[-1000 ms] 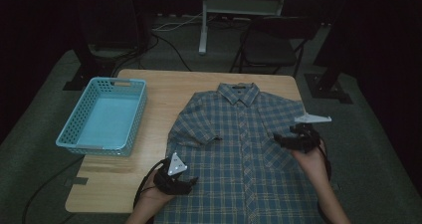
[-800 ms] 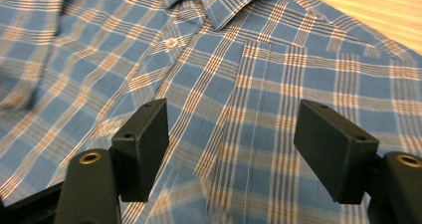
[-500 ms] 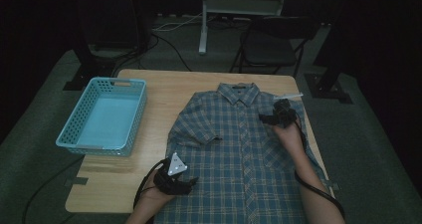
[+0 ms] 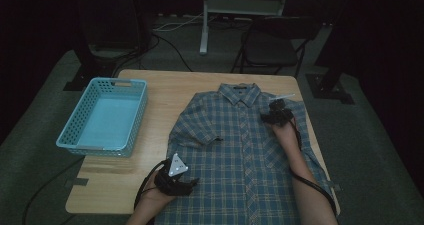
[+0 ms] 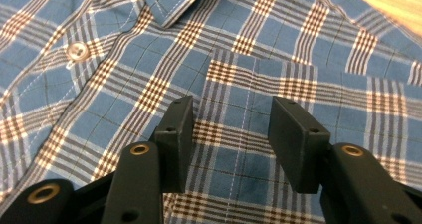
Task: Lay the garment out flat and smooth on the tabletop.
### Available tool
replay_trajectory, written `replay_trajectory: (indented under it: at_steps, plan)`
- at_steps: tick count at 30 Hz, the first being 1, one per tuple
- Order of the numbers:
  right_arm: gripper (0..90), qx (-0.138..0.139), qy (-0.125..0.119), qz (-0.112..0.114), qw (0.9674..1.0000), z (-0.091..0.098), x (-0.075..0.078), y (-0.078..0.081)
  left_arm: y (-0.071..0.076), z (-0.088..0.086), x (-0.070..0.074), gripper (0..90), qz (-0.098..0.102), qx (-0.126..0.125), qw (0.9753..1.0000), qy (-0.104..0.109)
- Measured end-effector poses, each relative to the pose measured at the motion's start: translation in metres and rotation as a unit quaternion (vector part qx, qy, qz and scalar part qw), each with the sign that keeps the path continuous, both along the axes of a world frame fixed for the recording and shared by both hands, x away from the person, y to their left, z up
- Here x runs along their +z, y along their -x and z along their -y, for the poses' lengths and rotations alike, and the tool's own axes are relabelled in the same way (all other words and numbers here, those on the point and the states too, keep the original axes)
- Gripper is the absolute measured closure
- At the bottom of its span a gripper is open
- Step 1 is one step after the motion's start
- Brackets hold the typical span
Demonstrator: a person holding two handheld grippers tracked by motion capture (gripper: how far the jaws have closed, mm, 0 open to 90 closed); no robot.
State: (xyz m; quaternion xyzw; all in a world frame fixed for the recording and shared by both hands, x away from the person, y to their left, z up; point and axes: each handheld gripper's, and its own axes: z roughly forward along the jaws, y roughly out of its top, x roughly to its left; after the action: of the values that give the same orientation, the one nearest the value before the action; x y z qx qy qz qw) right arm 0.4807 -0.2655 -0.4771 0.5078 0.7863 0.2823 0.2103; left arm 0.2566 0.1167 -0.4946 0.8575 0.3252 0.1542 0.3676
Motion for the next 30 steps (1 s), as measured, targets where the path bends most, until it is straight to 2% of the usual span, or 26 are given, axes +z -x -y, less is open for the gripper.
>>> replay_trajectory:
  at_steps: [5, 8, 10, 13, 15, 19, 22, 30]
  plan:
    - [56.9, -0.002, 0.008, -0.002, 1.0, -0.001, 0.001, -0.001, 0.0, 0.0, 0.0, 30.5, 0.0, 0.0, 1.0, 0.0]
    - [66.1, -0.001, 0.014, -0.017, 0.9997, 0.0, 0.004, -0.003, 0.0, 0.0, 0.0, 30.5, 0.0, 0.001, 1.0, 0.0]
    - [74.0, -0.003, 0.006, -0.028, 0.9996, 0.006, 0.006, -0.006, 0.0, 0.0, 0.0, 30.5, 0.0, 0.001, 1.0, 0.0]
    - [79.6, -0.016, -0.007, -0.038, 0.9991, 0.017, 0.009, -0.007, 0.0, 0.0, 0.0, 30.5, -0.001, 0.001, 1.0, 0.001]
    - [81.2, -0.025, -0.008, -0.033, 0.9991, 0.024, 0.011, -0.007, 0.0, 0.0, 0.0, 30.5, -0.001, 0.001, 1.0, 0.001]
    - [82.6, -0.031, -0.033, -0.023, 0.9987, 0.037, 0.016, -0.001, 0.0, 0.0, 0.0, 30.6, -0.001, 0.001, 1.0, 0.001]
    - [82.8, -0.032, -0.036, -0.004, 0.9989, 0.048, 0.023, 0.005, 0.0, 0.0, 0.0, 30.5, -0.001, 0.001, 1.0, 0.001]
    - [83.1, -0.081, -0.038, 0.036, 0.9953, 0.089, 0.042, 0.02, 0.0, 0.0, 0.0, 30.5, -0.001, 0.001, 1.0, 0.001]
